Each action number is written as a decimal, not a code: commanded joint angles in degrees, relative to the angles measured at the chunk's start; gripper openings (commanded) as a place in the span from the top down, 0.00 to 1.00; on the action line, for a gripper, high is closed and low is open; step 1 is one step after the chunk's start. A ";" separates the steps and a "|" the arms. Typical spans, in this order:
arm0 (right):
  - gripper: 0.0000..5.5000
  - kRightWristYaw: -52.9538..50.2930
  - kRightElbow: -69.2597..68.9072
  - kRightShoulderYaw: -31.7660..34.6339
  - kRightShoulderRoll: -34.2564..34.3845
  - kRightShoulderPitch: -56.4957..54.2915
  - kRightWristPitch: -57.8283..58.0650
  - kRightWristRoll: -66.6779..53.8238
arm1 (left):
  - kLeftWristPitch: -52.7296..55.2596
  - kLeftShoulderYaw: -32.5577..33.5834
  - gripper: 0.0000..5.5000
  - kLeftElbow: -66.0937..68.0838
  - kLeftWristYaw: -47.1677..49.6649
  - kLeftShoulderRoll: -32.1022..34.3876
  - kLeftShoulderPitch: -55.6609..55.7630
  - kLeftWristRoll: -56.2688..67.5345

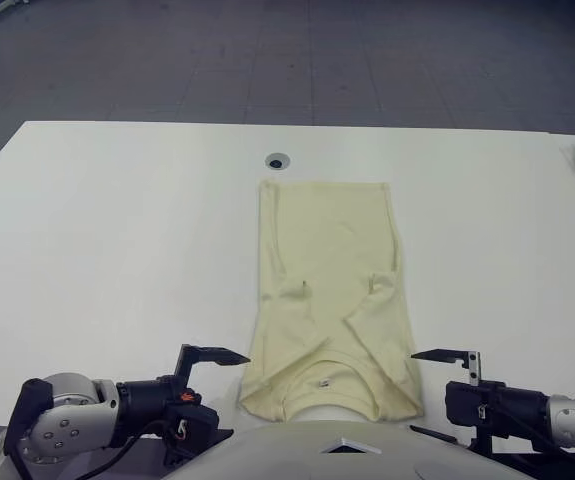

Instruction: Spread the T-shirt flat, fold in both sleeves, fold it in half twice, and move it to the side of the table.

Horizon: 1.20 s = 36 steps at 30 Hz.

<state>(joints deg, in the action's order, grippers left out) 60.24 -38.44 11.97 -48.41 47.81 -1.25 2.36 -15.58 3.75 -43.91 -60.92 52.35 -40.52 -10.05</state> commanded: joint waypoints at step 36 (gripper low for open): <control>0.02 2.07 -1.31 -4.69 -7.49 -7.59 3.50 3.06 | 2.26 -17.87 0.81 8.77 10.04 -1.75 8.54 -14.25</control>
<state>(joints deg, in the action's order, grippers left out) 62.27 -40.01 8.80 -54.86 41.20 1.79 3.78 -14.74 -13.61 -36.38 -50.61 49.85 -31.60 -22.45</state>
